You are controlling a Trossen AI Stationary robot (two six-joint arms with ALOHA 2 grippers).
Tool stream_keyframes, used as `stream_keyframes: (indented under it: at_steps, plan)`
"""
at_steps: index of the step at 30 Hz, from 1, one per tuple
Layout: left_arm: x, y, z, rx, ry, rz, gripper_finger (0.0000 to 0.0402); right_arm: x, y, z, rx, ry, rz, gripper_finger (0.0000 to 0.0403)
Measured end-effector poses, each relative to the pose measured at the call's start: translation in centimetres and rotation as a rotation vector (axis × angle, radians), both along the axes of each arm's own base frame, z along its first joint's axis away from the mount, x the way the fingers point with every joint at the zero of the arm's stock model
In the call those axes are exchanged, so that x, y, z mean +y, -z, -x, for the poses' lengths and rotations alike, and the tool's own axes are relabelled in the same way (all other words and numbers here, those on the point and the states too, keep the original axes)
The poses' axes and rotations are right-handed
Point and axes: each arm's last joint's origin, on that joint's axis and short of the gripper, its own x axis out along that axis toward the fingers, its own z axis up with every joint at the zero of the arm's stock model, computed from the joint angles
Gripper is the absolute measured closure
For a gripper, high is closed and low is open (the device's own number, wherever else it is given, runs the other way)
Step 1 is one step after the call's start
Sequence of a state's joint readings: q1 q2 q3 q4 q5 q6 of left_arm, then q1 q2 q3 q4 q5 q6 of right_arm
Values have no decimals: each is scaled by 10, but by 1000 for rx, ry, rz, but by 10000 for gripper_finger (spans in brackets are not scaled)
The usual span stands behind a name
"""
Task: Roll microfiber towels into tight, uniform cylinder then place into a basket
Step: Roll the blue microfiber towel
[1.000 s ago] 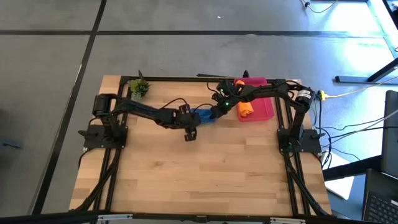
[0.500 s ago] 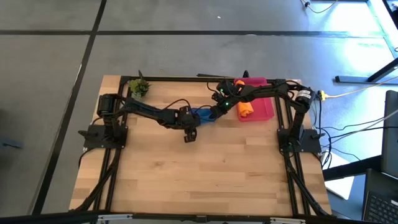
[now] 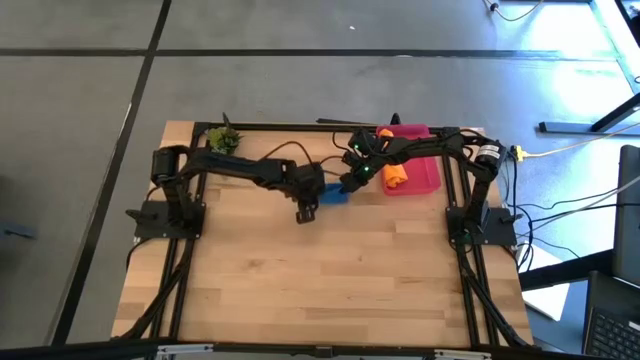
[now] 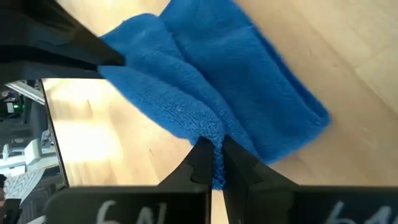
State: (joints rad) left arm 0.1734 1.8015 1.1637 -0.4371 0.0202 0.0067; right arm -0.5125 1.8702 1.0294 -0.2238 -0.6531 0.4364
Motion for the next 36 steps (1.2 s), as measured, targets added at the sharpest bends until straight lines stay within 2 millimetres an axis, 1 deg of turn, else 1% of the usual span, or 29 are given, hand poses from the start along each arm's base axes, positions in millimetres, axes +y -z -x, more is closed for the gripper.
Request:
stream_keyframes:
  at_steps: [6,8,16,20,27,33,36]
  plan:
    - [22,-9,-1,-56,-23,139,401,2,1,0,33,7,23,388]
    - [30,-9,1,-65,-27,182,401,3,2,0,36,4,24,388]
    - [53,-1,10,-48,-37,335,401,4,2,1,42,-10,22,388]
    - [62,3,11,-54,-50,361,401,4,2,2,49,-10,21,388]
    - [71,10,15,-30,-81,371,401,7,3,1,53,-20,19,388]
    - [74,27,10,-8,-92,372,402,8,4,2,66,-22,13,388]
    - [75,30,8,0,-98,363,401,9,4,2,67,-26,13,388]
